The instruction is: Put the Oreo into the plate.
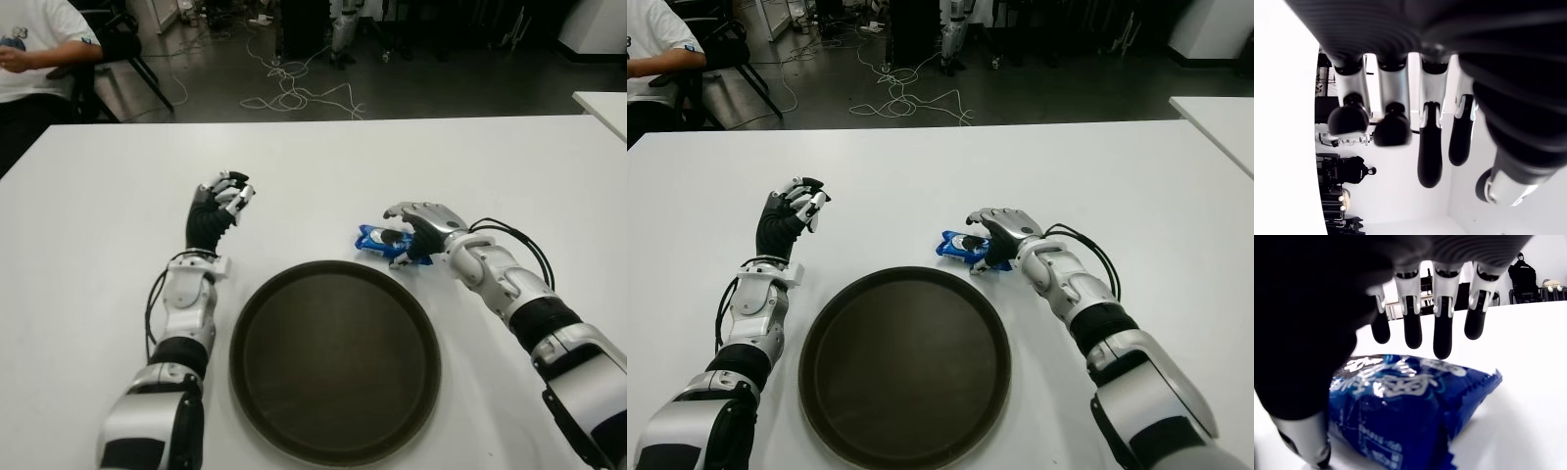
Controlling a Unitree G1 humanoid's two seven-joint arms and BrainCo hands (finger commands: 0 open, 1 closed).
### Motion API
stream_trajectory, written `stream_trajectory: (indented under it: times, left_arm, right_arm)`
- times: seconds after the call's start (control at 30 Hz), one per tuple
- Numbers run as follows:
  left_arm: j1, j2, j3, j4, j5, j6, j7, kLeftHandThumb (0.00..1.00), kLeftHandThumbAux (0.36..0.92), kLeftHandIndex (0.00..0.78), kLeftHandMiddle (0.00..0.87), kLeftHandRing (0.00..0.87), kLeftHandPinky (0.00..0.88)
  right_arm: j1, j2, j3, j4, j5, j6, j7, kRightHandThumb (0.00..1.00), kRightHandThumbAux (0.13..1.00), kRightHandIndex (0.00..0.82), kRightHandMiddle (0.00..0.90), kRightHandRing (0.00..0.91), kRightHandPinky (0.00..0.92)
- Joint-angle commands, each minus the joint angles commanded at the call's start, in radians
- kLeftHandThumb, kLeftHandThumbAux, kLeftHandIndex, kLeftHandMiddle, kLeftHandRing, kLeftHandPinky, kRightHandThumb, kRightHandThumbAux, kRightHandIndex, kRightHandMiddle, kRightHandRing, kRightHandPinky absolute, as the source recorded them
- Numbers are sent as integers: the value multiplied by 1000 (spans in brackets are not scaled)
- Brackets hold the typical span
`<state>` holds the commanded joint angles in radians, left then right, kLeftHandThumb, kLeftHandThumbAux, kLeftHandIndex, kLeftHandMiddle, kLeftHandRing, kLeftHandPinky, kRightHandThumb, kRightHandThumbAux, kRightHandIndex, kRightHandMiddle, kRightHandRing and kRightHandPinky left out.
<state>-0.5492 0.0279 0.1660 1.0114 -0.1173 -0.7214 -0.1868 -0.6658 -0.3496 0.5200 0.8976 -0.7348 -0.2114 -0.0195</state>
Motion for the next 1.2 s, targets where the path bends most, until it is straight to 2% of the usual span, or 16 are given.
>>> stream_trajectory:
  times: [0.13, 0.33, 0.47, 0.57, 0.67, 0.87, 0.93, 1.2]
  left_arm:
    - [1, -2, -1, -3, 1, -1, 4, 858, 662, 413, 525, 807, 805]
    - [3, -2, -5, -6, 6, 0, 12, 858, 662, 412, 526, 811, 810]
    - [4, -4, -6, -8, 9, -11, 15, 857, 662, 411, 527, 816, 814]
    - [5, -8, -5, -10, 8, -20, 11, 857, 663, 410, 527, 819, 817]
    - [7, -9, -6, -14, 8, -18, 7, 857, 663, 409, 526, 817, 818]
    - [9, -10, -5, -21, 1, -5, -9, 857, 663, 411, 523, 808, 811]
    - [10, -11, -4, -23, 1, -6, -9, 857, 663, 411, 522, 811, 812]
    - [13, -8, -11, -28, 21, -9, 13, 857, 664, 409, 522, 822, 816]
  right_arm:
    - [-1, 3, 0, 2, 2, 12, 7, 0, 766, 231, 247, 265, 273]
    - [2, 8, -1, 7, 1, 17, -12, 0, 787, 283, 319, 347, 372]
    - [1, 9, 2, 14, -3, 16, -29, 0, 793, 301, 331, 361, 361]
    - [0, 9, 5, 17, -6, 17, -34, 0, 779, 271, 290, 310, 297]
    - [-1, 7, 6, 16, -6, 20, -35, 0, 774, 264, 276, 291, 283]
    - [-4, -1, 7, 11, -9, 30, -31, 0, 768, 311, 323, 346, 352]
    - [-6, -4, 8, 8, -11, 32, -32, 0, 750, 342, 359, 392, 401]
    - [-7, -18, 8, -14, -20, 56, -35, 0, 683, 385, 413, 446, 418]
